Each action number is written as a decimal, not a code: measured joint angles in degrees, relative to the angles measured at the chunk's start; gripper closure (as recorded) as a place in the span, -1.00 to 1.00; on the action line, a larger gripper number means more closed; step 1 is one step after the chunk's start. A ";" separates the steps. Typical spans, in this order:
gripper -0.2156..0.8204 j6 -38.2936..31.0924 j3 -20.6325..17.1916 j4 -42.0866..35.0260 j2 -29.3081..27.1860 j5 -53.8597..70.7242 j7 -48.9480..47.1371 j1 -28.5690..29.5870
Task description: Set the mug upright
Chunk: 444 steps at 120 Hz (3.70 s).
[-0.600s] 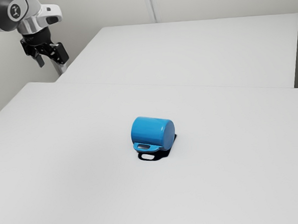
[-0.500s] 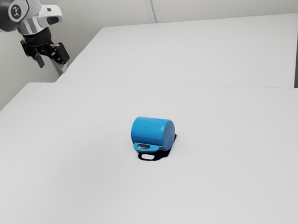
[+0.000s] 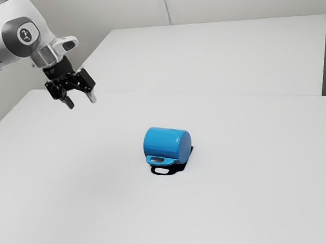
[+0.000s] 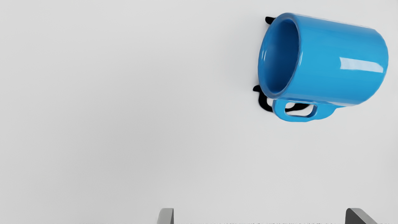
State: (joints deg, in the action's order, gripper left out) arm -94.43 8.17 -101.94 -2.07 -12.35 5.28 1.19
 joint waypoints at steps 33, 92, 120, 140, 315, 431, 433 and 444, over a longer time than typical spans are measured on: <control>-0.58 -0.31 0.00 -2.37 8.86 -13.43 -0.10 5.33; -0.58 -0.58 -0.13 4.52 26.14 -30.92 4.27 7.14; -0.58 -0.64 -0.78 4.26 29.54 -37.30 6.17 6.16; -0.58 -0.70 -0.96 4.03 31.11 -41.79 6.99 5.27; 0.90 -6.82 -4.31 3.90 24.63 -39.78 4.63 0.30; 0.93 -28.06 -10.65 -17.00 3.65 15.22 -8.88 -5.72; 0.93 -28.26 -10.65 -17.09 3.73 15.28 -9.16 -5.71; 0.93 -29.08 -10.64 -17.37 4.32 15.51 -10.60 -5.38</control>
State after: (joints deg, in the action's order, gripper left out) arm -123.51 -2.46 -119.31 2.25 3.16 -5.32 -4.20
